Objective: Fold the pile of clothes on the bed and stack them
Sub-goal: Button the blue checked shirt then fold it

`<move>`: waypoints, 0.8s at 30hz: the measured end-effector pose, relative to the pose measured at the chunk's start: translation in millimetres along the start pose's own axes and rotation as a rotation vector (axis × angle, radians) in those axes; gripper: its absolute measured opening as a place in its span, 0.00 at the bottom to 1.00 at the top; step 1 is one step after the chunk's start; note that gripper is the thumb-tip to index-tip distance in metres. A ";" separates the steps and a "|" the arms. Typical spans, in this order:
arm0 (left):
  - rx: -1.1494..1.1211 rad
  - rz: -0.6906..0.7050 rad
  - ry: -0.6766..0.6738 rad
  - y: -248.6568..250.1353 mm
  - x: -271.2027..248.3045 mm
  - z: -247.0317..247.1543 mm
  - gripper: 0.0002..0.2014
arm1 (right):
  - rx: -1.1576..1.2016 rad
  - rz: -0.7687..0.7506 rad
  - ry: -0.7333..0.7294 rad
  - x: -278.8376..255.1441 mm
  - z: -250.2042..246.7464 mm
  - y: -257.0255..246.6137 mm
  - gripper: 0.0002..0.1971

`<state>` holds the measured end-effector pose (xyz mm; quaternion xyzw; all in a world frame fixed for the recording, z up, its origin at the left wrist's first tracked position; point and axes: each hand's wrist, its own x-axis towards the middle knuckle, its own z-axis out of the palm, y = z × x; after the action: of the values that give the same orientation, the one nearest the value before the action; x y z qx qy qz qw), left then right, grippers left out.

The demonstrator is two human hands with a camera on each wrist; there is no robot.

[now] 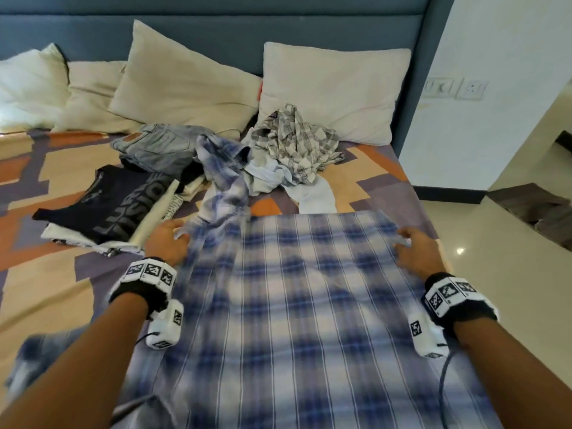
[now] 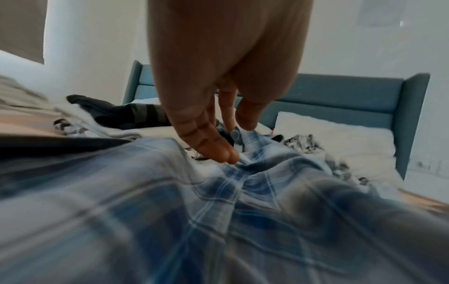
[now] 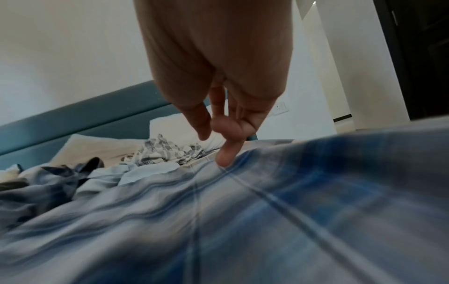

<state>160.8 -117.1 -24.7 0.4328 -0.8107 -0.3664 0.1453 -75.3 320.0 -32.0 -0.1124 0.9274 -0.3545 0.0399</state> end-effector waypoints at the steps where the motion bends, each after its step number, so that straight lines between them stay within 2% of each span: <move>1: 0.004 -0.014 -0.022 3.6 14.2 5.1 0.21 | -0.007 0.003 -0.039 20.2 7.2 -1.4 0.20; 4: -0.055 -0.088 -0.079 9.5 41.4 22.0 0.22 | -0.109 -0.043 -0.100 72.2 28.6 -4.0 0.25; 7: -0.030 -0.060 -0.102 -1.8 69.5 39.0 0.24 | -0.322 -0.062 -0.170 108.4 44.1 -3.8 0.39; 9: -0.007 -0.052 -0.066 -9.2 82.6 42.1 0.22 | -0.372 -0.031 -0.219 121.3 49.3 -6.2 0.44; 11: -0.010 -0.074 -0.080 -12.2 88.1 39.7 0.17 | -0.369 -0.012 -0.200 130.0 50.2 -5.6 0.35; 14: -0.028 -0.106 -0.091 -10.5 89.0 34.5 0.07 | -0.241 0.065 -0.128 127.7 39.9 -5.1 0.04; 16: -0.129 -0.152 -0.047 -2.5 87.4 30.5 0.08 | -0.092 0.176 0.022 126.3 25.0 1.4 0.10; 18: -0.264 -0.187 0.006 5.8 92.7 26.9 0.12 | 0.052 0.280 0.177 130.2 5.5 9.0 0.07; 21: -0.315 -0.134 0.096 28.8 88.6 21.7 0.10 | 0.114 0.283 0.310 157.1 -12.8 27.3 0.12; 24: -0.357 -0.121 0.176 38.5 85.2 20.0 0.03 | -0.001 0.232 0.366 135.5 -20.1 -8.9 0.09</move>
<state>77.2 -162.8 -17.6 0.4785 -0.6895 -0.4733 0.2675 -208.4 294.5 -10.4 0.0614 0.9262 -0.3614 -0.0885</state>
